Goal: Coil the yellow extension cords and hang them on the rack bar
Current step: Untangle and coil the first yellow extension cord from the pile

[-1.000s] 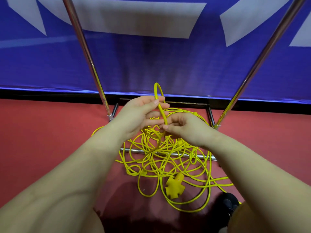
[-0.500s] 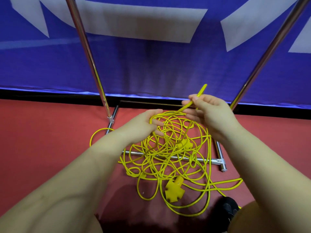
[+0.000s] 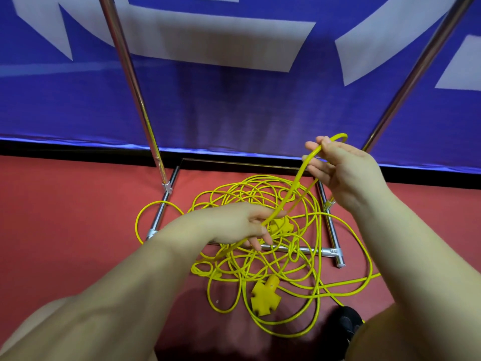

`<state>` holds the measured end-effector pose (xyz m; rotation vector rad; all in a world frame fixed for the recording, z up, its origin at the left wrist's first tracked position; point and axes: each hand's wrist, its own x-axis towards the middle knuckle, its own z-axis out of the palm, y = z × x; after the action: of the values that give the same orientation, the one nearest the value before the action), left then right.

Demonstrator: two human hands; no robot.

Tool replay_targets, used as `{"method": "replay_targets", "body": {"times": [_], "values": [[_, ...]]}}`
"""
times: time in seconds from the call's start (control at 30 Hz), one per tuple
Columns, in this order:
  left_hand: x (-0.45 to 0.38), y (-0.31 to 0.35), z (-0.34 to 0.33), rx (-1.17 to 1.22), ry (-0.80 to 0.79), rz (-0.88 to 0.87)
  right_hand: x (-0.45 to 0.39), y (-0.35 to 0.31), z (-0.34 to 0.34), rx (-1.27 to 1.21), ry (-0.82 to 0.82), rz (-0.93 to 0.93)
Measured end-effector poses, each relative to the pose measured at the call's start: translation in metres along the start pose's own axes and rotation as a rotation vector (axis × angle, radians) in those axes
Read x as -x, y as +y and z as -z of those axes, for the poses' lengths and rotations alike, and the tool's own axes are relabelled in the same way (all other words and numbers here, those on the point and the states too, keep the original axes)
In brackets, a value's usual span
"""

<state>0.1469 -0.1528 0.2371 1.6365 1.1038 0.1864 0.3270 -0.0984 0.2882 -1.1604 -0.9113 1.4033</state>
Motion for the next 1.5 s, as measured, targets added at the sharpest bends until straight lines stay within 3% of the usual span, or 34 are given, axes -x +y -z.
{"method": "replay_targets", "body": {"times": [0.1, 0.2, 0.47, 0.6, 0.8, 0.93, 1.03, 1.13, 1.23, 1.33, 1.4, 1.5], "values": [[0.004, 0.006, -0.001, 0.152, -0.059, -0.047, -0.005, 0.002, 0.003, -0.038, 0.022, -0.058], [0.009, 0.007, 0.006, 0.298, 0.036, -0.076, -0.008, 0.009, 0.003, 0.005, -0.043, -0.174], [0.017, 0.007, 0.032, 0.901, 0.456, -0.19, 0.012, 0.046, -0.026, 0.499, -0.549, -0.413], [0.017, 0.012, 0.043, 1.155, 0.578, -0.284, 0.029, 0.06, -0.037, 0.684, -0.748, -0.264], [0.017, 0.011, 0.045, 1.256, 0.623, -0.343, 0.028, 0.062, -0.041, 0.487, -0.689, -0.162], [0.014, 0.013, 0.039, 1.282, 0.578, -0.331, 0.033, 0.073, -0.044, 0.595, -0.839, -0.115], [0.012, 0.011, 0.039, 1.3, 0.586, -0.332, 0.033, 0.071, -0.047, 0.664, -0.772, -0.043], [0.01, 0.004, 0.039, 1.139, 0.568, -0.243, 0.027, 0.063, -0.045, 0.628, -0.66, -0.049], [0.007, -0.008, 0.031, 0.494, 0.436, -0.005, 0.02, 0.044, -0.039, 0.361, -0.511, -0.103], [0.008, -0.017, 0.024, -0.048, 0.324, 0.083, 0.008, 0.022, -0.026, 0.076, -0.299, -0.1], [0.007, -0.021, 0.025, -0.16, 0.401, 0.091, 0.002, 0.013, -0.019, -0.071, -0.197, -0.101], [0.005, -0.019, 0.024, -0.023, 0.475, 0.036, 0.0, 0.011, -0.015, -0.154, -0.187, -0.114]]}}
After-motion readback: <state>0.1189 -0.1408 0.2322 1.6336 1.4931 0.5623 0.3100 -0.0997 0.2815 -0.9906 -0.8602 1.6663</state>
